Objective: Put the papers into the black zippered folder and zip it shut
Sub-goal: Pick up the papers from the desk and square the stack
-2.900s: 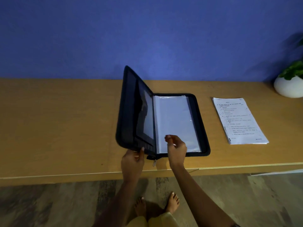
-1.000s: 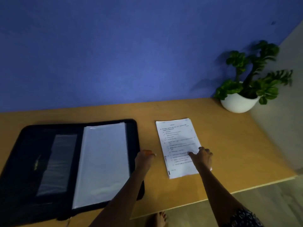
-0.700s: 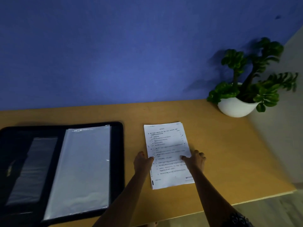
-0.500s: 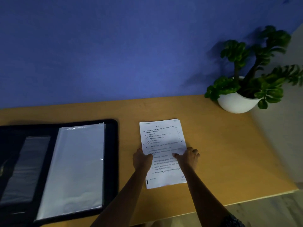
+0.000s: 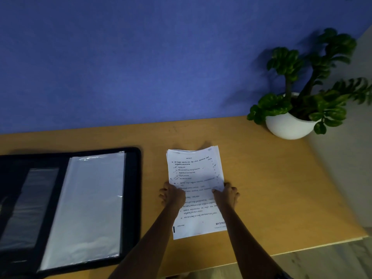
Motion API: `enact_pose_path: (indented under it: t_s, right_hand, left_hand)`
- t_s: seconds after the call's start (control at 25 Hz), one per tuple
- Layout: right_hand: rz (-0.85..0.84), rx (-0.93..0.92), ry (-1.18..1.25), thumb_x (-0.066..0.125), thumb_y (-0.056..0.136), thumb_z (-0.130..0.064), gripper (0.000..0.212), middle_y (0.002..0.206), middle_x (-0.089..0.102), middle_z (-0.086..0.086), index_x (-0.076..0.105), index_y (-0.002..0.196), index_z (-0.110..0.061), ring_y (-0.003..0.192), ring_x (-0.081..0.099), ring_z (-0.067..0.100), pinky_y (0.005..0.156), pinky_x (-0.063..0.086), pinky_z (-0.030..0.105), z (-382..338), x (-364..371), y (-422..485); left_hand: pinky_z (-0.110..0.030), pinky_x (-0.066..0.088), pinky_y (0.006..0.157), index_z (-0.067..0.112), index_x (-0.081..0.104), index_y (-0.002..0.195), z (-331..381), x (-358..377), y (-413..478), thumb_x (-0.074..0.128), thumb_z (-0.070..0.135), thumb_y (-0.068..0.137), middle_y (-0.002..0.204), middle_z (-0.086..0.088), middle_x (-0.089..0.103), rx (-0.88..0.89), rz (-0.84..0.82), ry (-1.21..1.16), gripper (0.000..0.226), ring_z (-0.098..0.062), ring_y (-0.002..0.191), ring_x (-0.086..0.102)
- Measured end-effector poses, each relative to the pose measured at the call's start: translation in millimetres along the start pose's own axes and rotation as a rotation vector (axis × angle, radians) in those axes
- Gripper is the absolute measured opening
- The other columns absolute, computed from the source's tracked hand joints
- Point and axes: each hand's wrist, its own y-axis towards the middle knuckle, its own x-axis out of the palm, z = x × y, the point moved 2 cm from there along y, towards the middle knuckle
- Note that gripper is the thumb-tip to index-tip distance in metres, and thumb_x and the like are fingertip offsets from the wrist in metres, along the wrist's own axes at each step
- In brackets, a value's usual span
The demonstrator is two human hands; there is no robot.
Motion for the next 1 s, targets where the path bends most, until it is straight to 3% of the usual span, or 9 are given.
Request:
enact_pose_path:
  t_s: [0.08, 0.2, 0.36, 0.48, 0.56, 0.72, 0.84, 1.0]
  right_hand:
    - [-0.014, -0.047, 0.112, 0.058, 0.088, -0.011, 0.036, 0.120, 0.057, 0.017, 0.050, 0.122, -0.005, 0.111, 0.051, 0.034, 0.094, 0.048, 0.050, 4.3, -1.7, -3.1]
    - [-0.060, -0.128, 0.297, 0.052, 0.092, -0.004, 0.026, 0.110, 0.063, 0.015, 0.051, 0.118, -0.005, 0.095, 0.062, 0.030, 0.077, 0.058, 0.046, 6.5, -10.3, -10.1]
    - [-0.071, -0.290, 0.531, 0.054, 0.093, -0.006, 0.028, 0.111, 0.065, 0.009, 0.052, 0.121, -0.011, 0.099, 0.064, 0.026, 0.082, 0.057, 0.048, -5.5, -24.1, -20.8]
    - [-0.125, -0.381, 0.678, 0.055, 0.094, -0.006, 0.030, 0.108, 0.070, 0.003, 0.058, 0.123, -0.015, 0.100, 0.066, 0.020, 0.081, 0.057, 0.037, -27.3, -34.1, -27.2]
    - [-0.177, -0.428, 0.734, 0.054, 0.094, -0.005, 0.025, 0.104, 0.073, 0.002, 0.065, 0.114, -0.014, 0.099, 0.067, 0.022, 0.082, 0.056, 0.038, -42.7, -39.3, -29.7]
    - [-0.242, -0.536, 0.806, 0.054, 0.094, -0.005, 0.025, 0.106, 0.073, -0.002, 0.068, 0.111, -0.017, 0.099, 0.067, 0.015, 0.078, 0.056, 0.025, -57.7, -44.5, -35.3]
    - [-0.264, -0.563, 0.819, 0.054, 0.094, -0.006, 0.026, 0.110, 0.071, 0.001, 0.065, 0.114, -0.019, 0.104, 0.065, 0.020, 0.083, 0.056, 0.032, -50.8, -41.6, -37.9]
    - [-0.272, -0.545, 0.879, 0.058, 0.093, -0.006, 0.032, 0.118, 0.067, 0.003, 0.056, 0.124, -0.016, 0.109, 0.064, 0.018, 0.081, 0.057, 0.031, -37.8, -38.1, -38.8]
  left_hand:
    - [-0.047, 0.039, 0.107, 0.005, 0.028, 0.135, -3.2, 0.9, 0.0, 0.040, 0.010, 0.099, 0.142, -0.022, 0.038, 0.025, 0.006, -0.074, 0.039, -0.037, 0.128, 0.041]
    - [-0.038, 0.051, 0.080, 0.010, 0.033, 0.115, -15.1, -7.5, -2.6, 0.039, 0.002, 0.097, 0.126, -0.018, 0.056, 0.130, -0.021, -0.315, 0.020, -0.030, 0.102, 0.058]
    - [-0.036, 0.050, 0.086, 0.013, 0.037, 0.136, -15.8, -34.9, -8.9, 0.046, 0.004, 0.098, 0.122, -0.006, 0.061, 0.360, 0.003, -0.514, 0.041, -0.023, 0.109, 0.060]
    - [-0.036, 0.054, 0.087, 0.018, 0.052, 0.124, -6.5, -56.6, -13.9, 0.048, 0.007, 0.099, 0.116, 0.000, 0.065, 0.516, 0.058, -0.546, 0.028, -0.020, 0.107, 0.064]
    - [-0.036, 0.055, 0.085, 0.025, 0.051, 0.120, -2.7, -68.8, -17.4, 0.048, 0.008, 0.099, 0.113, 0.005, 0.065, 0.570, 0.070, -0.584, 0.027, -0.014, 0.105, 0.064]
    - [-0.029, 0.056, 0.088, 0.017, 0.043, 0.138, -7.9, -86.3, -22.1, 0.049, 0.007, 0.099, 0.126, 0.005, 0.061, 0.706, 0.094, -0.598, 0.041, -0.007, 0.116, 0.060]
    - [-0.034, 0.055, 0.093, 0.015, 0.039, 0.140, -15.0, -88.6, -24.9, 0.051, 0.008, 0.098, 0.129, 0.005, 0.059, 0.732, 0.072, -0.612, 0.044, -0.010, 0.120, 0.057]
    - [-0.022, 0.058, 0.078, 0.022, 0.044, 0.126, -21.2, -86.0, -25.7, 0.055, 0.020, 0.096, 0.117, 0.019, 0.064, 0.789, 0.007, -0.595, 0.032, -0.009, 0.112, 0.063]
